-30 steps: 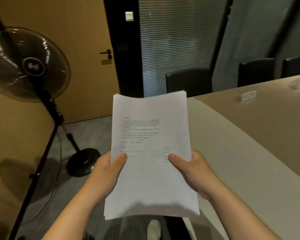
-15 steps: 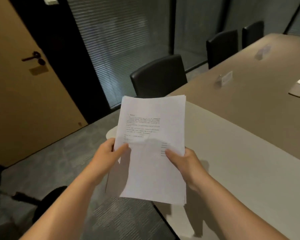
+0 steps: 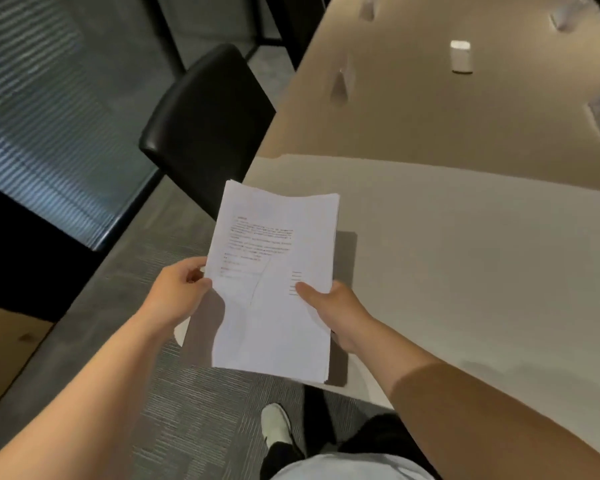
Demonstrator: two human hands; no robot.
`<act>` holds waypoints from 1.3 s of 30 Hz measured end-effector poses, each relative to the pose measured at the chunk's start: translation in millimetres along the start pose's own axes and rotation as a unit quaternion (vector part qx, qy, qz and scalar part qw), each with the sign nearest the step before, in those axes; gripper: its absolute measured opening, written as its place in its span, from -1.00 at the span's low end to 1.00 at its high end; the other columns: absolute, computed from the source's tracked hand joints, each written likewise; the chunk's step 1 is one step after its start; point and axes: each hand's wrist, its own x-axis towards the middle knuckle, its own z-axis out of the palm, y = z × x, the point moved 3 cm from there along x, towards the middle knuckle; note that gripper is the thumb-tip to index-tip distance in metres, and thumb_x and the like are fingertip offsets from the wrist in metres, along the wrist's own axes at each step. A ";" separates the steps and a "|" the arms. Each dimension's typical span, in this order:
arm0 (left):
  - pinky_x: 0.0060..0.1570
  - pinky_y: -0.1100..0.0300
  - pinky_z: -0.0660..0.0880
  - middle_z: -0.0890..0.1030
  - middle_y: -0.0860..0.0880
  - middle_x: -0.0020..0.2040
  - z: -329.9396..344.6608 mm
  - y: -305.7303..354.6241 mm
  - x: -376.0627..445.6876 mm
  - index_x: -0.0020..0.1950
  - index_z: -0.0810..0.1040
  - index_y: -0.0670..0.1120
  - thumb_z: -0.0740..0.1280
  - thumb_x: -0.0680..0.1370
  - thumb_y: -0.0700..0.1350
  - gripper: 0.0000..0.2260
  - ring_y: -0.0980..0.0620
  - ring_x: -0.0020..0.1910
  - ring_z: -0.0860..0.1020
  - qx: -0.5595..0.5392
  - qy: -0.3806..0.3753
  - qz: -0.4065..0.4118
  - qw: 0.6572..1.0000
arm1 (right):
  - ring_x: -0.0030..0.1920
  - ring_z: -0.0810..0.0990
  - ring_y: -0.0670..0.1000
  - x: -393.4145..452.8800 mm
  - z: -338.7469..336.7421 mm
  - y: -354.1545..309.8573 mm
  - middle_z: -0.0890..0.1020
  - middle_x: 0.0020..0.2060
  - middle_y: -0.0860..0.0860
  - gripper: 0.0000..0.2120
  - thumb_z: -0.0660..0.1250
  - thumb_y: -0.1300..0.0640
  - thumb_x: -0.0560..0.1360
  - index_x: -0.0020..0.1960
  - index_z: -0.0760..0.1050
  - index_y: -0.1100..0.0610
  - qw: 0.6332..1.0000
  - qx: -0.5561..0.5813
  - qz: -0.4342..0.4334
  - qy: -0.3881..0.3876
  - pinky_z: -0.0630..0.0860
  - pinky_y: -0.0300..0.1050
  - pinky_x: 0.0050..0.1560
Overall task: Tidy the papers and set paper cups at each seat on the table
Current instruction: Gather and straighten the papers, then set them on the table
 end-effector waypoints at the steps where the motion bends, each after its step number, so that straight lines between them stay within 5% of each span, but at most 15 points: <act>1: -0.06 -0.10 0.59 0.68 -0.13 -0.04 -3.2 -6.9 12.8 0.11 0.64 0.20 0.26 0.53 -0.26 -0.62 -0.21 -0.03 0.63 0.015 -0.003 0.006 1.000 | 0.07 0.68 0.07 6.3 11.0 3.0 0.69 0.11 0.03 -0.71 0.40 0.04 0.53 0.22 0.56 0.11 1.000 0.002 0.006 0.017 0.59 0.05 0.17; 3: -0.01 -0.10 0.58 0.67 -0.08 -0.04 -5.5 -24.0 36.1 0.16 0.62 0.18 0.24 0.56 -0.24 -0.64 -0.17 0.00 0.60 0.050 -0.010 0.011 0.999 | 0.03 0.67 0.05 17.3 29.7 9.6 0.68 0.08 0.01 -0.76 0.37 0.02 0.55 0.17 0.55 0.08 0.999 0.001 0.019 0.045 0.62 -0.02 0.09; 6: -0.10 0.05 0.49 0.64 -0.01 -0.05 -2.7 -51.0 57.1 0.26 0.58 0.07 0.22 0.60 -0.24 -0.67 -0.09 0.02 0.56 0.071 -0.016 0.003 0.997 | -0.18 0.62 -0.01 32.0 43.3 22.0 0.67 -0.05 0.01 -0.85 0.29 0.06 0.57 0.09 0.55 0.08 0.995 -0.041 0.050 0.071 0.51 -0.25 -0.34; 10: -0.19 0.15 0.44 0.61 -0.02 -0.14 0.9 -69.5 82.5 0.27 0.57 -0.03 0.22 0.60 -0.26 -0.71 -0.03 -0.12 0.53 0.089 -0.020 -0.001 0.996 | -0.10 0.70 0.15 58.4 52.1 35.3 0.69 -0.16 0.05 -0.80 0.23 0.24 0.52 -0.17 0.57 0.05 0.988 -0.068 0.069 0.120 0.67 0.15 -0.05; 14: -0.04 -0.04 0.56 0.65 -0.09 -0.08 6.8 -75.2 98.8 0.27 0.56 -0.05 0.23 0.60 -0.25 -0.72 -0.16 -0.03 0.61 0.067 -0.041 -0.010 0.997 | -0.15 0.72 0.18 74.6 55.7 40.0 0.72 -0.23 0.03 -0.71 0.24 0.27 0.44 -0.29 0.62 -0.04 0.974 -0.130 0.045 0.178 0.69 0.14 -0.12; 18: -0.06 -0.07 0.58 0.60 0.04 -0.18 7.6 -79.9 111.1 0.25 0.55 -0.04 0.25 0.61 -0.20 -0.77 -0.12 -0.09 0.58 0.070 -0.040 -0.014 0.997 | -0.09 0.67 0.25 81.3 58.5 34.7 0.70 -0.15 0.15 -0.81 0.25 0.33 0.44 -0.07 0.62 0.19 0.956 -0.189 0.003 0.225 0.65 0.15 -0.05; 21: -0.13 -0.05 0.58 0.65 -0.05 -0.14 7.5 -90.6 118.6 0.13 0.60 -0.03 0.24 0.61 -0.16 -0.83 -0.13 -0.13 0.59 0.089 -0.053 -0.016 0.994 | -0.13 0.65 0.29 83.5 60.3 38.1 0.66 -0.15 0.26 -0.84 0.26 0.34 0.40 -0.07 0.56 0.34 0.942 -0.244 -0.015 0.228 0.62 0.23 -0.13; 25: -0.28 0.08 0.47 0.66 -0.18 -0.15 6.2 -108.1 122.2 0.08 0.63 -0.04 0.22 0.60 -0.21 -0.79 -0.11 -0.23 0.54 0.098 -0.085 -0.018 0.991 | -0.15 0.65 0.06 82.8 63.6 47.4 0.67 -0.16 0.03 -0.80 0.25 0.26 0.40 -0.03 0.57 0.13 0.934 -0.272 0.021 0.230 0.64 -0.04 -0.11; 28: -0.31 0.12 0.41 0.63 -0.30 -0.07 8.5 -112.0 124.8 -0.01 0.59 -0.18 0.20 0.57 -0.26 -0.83 -0.09 -0.26 0.48 0.114 -0.097 -0.015 0.989 | -0.15 0.54 -0.03 82.8 58.7 50.3 0.62 -0.13 -0.02 -0.81 0.27 0.27 0.47 0.05 0.55 0.14 0.925 -0.287 0.027 0.246 0.42 -0.31 -0.23; 33: -0.39 0.20 0.39 0.56 -0.23 0.11 11.3 -110.1 126.0 0.00 0.57 -0.09 0.20 0.53 -0.32 -0.79 -0.11 -0.17 0.55 0.134 -0.118 -0.020 0.984 | 0.00 0.57 0.02 85.6 55.3 54.5 0.68 0.01 0.04 -0.75 0.29 0.23 0.49 0.16 0.55 0.14 0.919 -0.310 0.030 0.241 0.33 -0.31 -0.10; 39: 0.05 -0.01 0.49 0.43 -0.10 0.20 5.8 -85.7 108.7 0.11 0.47 -0.10 0.20 0.54 -0.31 -0.80 -0.19 0.19 0.47 0.186 -0.087 0.006 0.979 | -0.11 0.55 0.04 60.5 34.8 47.2 0.66 -0.11 0.09 -0.79 0.26 0.25 0.53 0.11 0.57 0.27 0.924 -0.273 -0.024 0.265 0.37 -0.29 -0.27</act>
